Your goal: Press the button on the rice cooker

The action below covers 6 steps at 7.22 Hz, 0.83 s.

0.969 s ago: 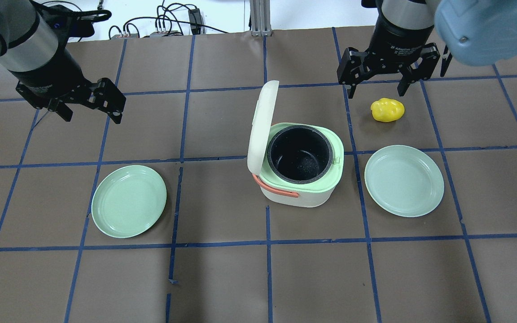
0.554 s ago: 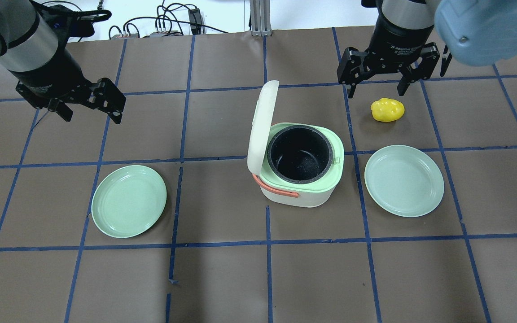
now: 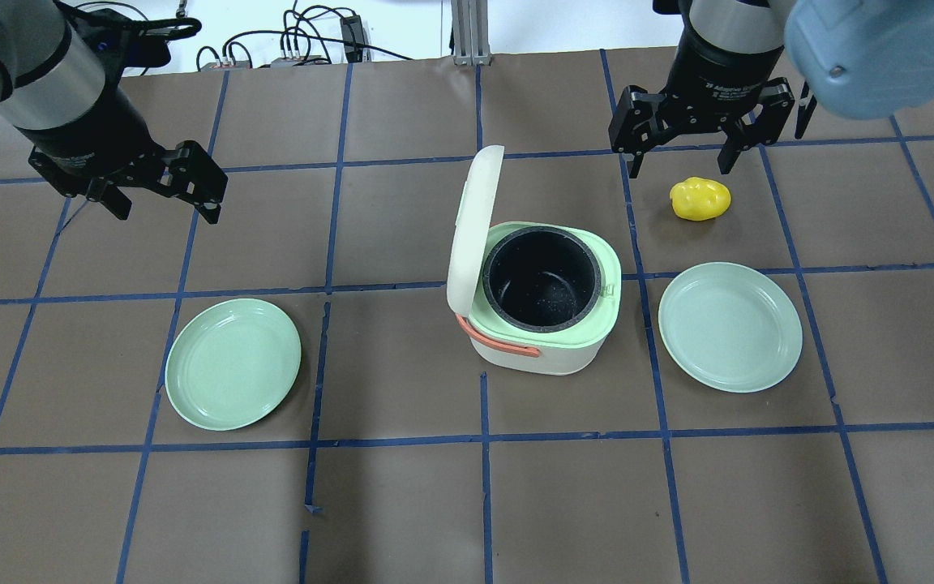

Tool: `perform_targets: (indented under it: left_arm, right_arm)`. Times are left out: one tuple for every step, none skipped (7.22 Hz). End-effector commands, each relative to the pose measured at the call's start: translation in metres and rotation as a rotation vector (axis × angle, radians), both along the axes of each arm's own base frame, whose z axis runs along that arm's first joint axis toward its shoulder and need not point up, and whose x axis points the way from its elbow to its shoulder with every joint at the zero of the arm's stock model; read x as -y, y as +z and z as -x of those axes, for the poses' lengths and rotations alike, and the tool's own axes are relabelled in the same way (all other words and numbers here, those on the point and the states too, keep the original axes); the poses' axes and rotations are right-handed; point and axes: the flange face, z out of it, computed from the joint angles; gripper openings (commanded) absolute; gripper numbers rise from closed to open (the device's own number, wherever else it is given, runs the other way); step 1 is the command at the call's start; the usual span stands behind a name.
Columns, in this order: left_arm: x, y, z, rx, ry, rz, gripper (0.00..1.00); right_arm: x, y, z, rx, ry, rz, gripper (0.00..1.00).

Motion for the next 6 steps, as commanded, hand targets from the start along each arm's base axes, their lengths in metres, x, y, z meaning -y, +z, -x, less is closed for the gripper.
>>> perform_targets:
  left_arm:
    - [0.0001,-0.0002,0.0000,0.000,-0.002,0.000,1.00]
    - [0.0001,-0.0002,0.0000,0.000,0.000,0.000,1.00]
    - [0.0001,-0.0002,0.0000,0.000,0.000,0.000,1.00]
    - [0.0001,-0.0002,0.0000,0.000,-0.002,0.000,1.00]
    - [0.0001,-0.0002,0.0000,0.000,0.000,0.000,1.00]
    - [0.0001,-0.0002,0.0000,0.000,-0.002,0.000,1.00]
  right_arm:
    - [-0.0003,-0.0009,0.0000,0.000,0.000,-0.003,1.00]
    - [-0.0003,-0.0009,0.0000,0.000,0.000,-0.003,1.00]
    - [-0.0003,-0.0009,0.0000,0.000,0.000,-0.003,1.00]
    - [-0.0018,-0.0045,0.0000,0.001,0.000,-0.010,1.00]
    - [-0.0023,-0.0066,0.0016,0.001,-0.003,-0.014,1.00]
    - [-0.0023,-0.0066,0.0016,0.001,-0.003,-0.014,1.00]
